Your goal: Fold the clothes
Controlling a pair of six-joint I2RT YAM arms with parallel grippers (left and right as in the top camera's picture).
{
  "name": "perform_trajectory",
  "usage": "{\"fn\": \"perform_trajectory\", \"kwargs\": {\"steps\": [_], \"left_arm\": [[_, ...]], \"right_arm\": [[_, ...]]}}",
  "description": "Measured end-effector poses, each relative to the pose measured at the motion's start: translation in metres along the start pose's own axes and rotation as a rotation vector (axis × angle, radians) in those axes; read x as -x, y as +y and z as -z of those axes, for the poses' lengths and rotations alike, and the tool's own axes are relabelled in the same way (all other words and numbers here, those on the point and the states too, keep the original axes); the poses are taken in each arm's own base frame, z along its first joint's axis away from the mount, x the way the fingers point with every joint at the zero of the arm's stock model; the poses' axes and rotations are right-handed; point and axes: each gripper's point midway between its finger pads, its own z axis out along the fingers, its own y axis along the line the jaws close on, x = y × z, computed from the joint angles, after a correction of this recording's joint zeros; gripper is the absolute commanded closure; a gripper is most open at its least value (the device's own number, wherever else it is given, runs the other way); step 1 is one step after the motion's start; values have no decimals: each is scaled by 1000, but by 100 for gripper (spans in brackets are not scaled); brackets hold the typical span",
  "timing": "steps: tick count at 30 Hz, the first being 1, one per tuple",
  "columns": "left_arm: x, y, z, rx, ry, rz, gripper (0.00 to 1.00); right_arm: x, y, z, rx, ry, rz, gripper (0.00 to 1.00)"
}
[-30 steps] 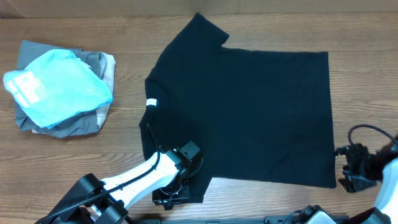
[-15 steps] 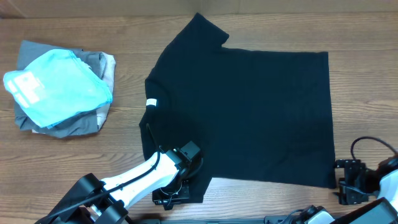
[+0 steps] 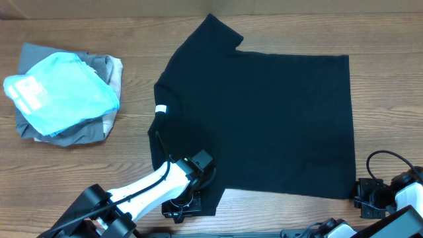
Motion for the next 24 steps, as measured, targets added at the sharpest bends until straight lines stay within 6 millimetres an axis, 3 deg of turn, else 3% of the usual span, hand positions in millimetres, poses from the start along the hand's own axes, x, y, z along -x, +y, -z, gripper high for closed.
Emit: {"fn": "perform_trajectory", "kwargs": {"steps": [8,12,18,24], "left_arm": [[-1,1,0,5,4,-2,95],[-2,2,0,10,9,-6,96],[-4,3,3,5,7,-47,96],[0,2,32,8,-60,-98,93]], "right_arm": [[-5,-6,2,-32,19,14,96],[-7,-6,16,-57,47,28,96],[6,18,55,-10,29,66,96],[6,31,63,45,38,90,96]]}}
